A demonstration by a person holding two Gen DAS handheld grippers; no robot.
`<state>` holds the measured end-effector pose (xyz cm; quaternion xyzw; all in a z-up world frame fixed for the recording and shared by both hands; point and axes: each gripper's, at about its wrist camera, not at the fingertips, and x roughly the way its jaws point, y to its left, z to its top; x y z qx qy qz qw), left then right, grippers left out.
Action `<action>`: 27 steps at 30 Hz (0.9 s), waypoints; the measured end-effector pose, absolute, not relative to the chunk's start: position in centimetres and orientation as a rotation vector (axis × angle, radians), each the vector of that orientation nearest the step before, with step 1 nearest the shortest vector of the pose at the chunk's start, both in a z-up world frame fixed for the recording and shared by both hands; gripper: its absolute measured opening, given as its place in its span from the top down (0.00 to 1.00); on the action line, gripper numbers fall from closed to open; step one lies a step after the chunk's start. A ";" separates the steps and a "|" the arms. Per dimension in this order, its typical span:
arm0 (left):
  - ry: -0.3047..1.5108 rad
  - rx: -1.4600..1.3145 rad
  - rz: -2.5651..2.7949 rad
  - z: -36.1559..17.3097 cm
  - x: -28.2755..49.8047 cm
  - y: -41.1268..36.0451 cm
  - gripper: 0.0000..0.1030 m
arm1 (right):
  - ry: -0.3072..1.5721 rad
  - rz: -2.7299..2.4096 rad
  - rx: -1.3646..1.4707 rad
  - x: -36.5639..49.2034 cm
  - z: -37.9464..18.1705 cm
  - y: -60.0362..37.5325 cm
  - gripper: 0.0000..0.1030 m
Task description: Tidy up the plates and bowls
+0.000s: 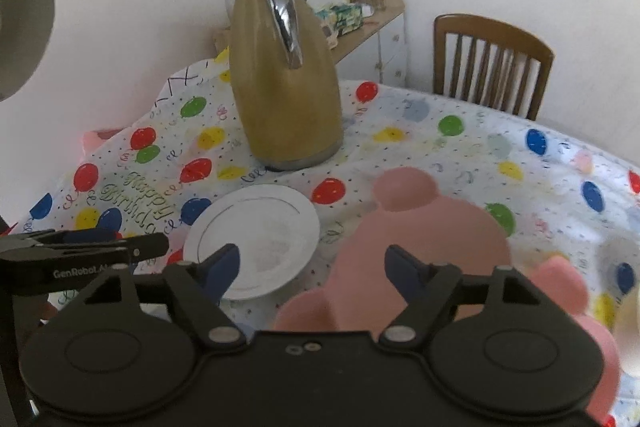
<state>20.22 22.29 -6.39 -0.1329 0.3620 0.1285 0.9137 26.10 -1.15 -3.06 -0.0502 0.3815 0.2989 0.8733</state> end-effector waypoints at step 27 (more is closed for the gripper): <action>0.868 -0.466 0.194 -12.5 25.6 26.6 0.72 | 0.997 0.710 -0.064 34.4 -9.6 3.9 0.73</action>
